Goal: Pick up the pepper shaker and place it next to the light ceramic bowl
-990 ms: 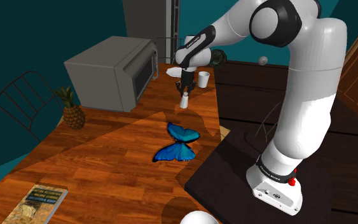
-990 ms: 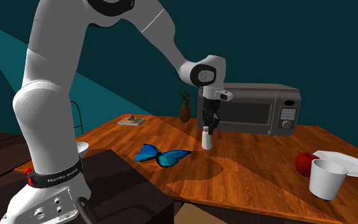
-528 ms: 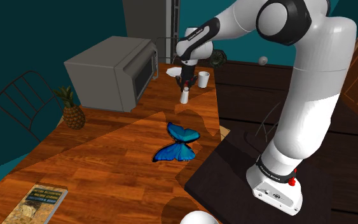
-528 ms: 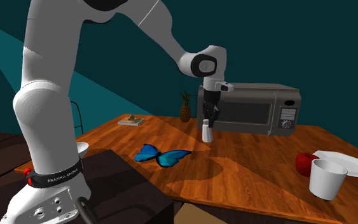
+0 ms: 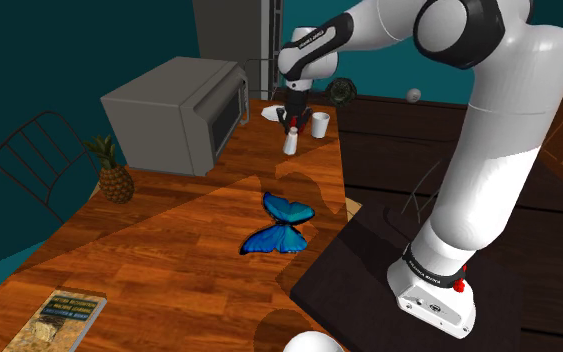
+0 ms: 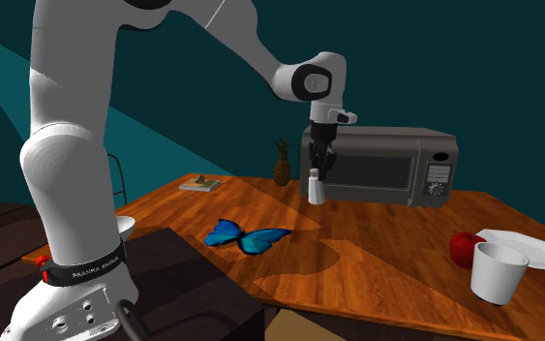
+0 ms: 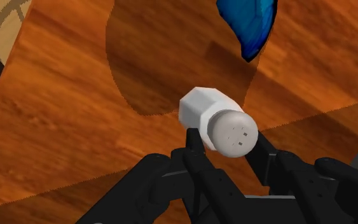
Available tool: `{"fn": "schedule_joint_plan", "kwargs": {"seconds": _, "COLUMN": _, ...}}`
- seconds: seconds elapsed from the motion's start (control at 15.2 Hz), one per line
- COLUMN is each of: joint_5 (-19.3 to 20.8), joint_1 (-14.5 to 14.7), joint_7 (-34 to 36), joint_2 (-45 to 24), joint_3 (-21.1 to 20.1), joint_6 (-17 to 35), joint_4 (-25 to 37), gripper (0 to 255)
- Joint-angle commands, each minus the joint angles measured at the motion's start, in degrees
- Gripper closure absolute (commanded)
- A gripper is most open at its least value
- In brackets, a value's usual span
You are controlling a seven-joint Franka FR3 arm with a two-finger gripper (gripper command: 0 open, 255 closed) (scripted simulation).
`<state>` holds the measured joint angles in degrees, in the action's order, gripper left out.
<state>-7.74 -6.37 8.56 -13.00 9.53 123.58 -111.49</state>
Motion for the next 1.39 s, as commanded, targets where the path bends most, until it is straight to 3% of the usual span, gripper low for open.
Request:
{"fn": "schedule_joint_plan", "kwargs": {"seconds": 0.0, "joint_5": 0.27, "joint_1": 0.04, "joint_7": 0.25, "joint_2": 0.81, "joint_3": 0.07, "joint_6": -1.39, "joint_4": 0.59, "gripper": 255}}
{"fn": "schedule_joint_plan", "kwargs": {"seconds": 0.07, "joint_5": 0.29, "joint_1": 0.05, "joint_7": 0.27, "joint_2": 0.87, "joint_3": 0.07, "joint_6": -1.5, "joint_4": 0.64, "gripper": 255}}
{"fn": "schedule_joint_plan", "kwargs": {"seconds": 0.59, "joint_5": 2.64, "joint_1": 4.17, "joint_7": 7.83, "joint_2": 15.23, "joint_3": -2.64, "joint_6": 3.49, "joint_4": -17.92, "gripper": 255}}
{"fn": "schedule_joint_plan", "kwargs": {"seconds": 1.32, "joint_5": 2.05, "joint_1": 9.31, "joint_7": 19.87, "joint_2": 33.34, "joint_3": -10.05, "joint_6": 5.55, "joint_4": -37.19, "gripper": 255}}
